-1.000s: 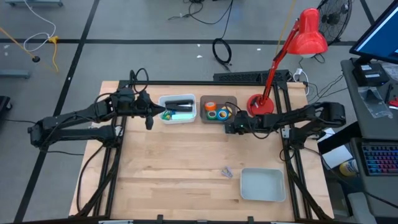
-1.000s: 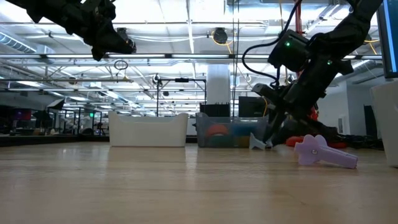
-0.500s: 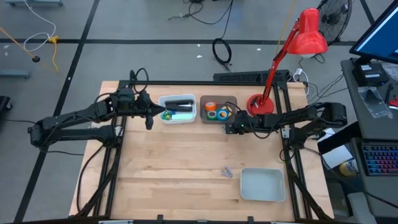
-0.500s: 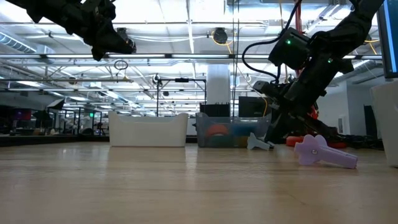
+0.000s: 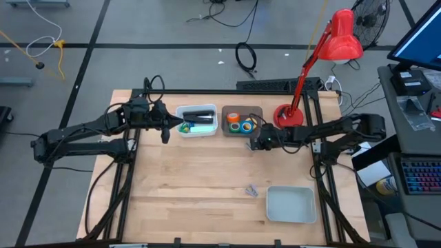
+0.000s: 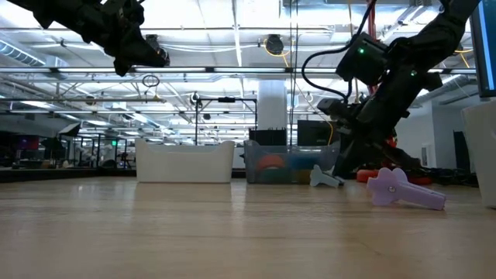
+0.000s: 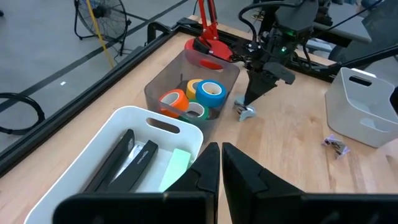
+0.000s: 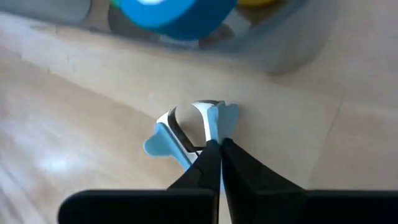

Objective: Pick and place Stapler, Stapler remover, tape
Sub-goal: Put the light blue staple remover into the gray bin

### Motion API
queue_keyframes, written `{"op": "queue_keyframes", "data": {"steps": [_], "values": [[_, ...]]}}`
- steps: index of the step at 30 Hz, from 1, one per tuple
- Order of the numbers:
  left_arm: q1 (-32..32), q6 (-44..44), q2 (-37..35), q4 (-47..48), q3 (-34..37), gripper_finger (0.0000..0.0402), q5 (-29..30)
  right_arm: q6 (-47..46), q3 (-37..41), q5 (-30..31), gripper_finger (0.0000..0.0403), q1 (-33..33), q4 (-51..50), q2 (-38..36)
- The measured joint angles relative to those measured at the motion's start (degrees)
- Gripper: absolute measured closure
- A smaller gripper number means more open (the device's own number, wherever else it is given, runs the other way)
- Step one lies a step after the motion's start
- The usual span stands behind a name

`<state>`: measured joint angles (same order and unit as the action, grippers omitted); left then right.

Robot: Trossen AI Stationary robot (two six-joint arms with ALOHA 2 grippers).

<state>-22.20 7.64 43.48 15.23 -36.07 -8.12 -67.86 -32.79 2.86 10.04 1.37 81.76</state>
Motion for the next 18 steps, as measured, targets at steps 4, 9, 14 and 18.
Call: {"op": "queue_keyframes", "data": {"steps": [4, 9, 14, 18], "values": [[0.0, 0.1, 0.0, 0.0, 0.0, 0.0383, 0.0, 0.4, 0.2, -1.5, 0.0402, 0.0, -2.0, -2.4], [0.1, 0.4, 0.0, -0.1, 0.0, 0.0382, 0.0, 1.7, 0.1, -4.0, 0.0401, 0.0, -6.5, -7.3], [0.1, 0.7, 0.0, -0.4, 0.0, 0.0383, 0.0, 2.6, 0.1, -4.4, 0.0402, 0.0, -11.2, -11.4], [0.2, 1.5, 0.0, -0.6, 0.0, 0.0382, 0.0, 3.1, 0.1, -4.1, 0.0402, 0.0, -14.1, -13.2]]}}
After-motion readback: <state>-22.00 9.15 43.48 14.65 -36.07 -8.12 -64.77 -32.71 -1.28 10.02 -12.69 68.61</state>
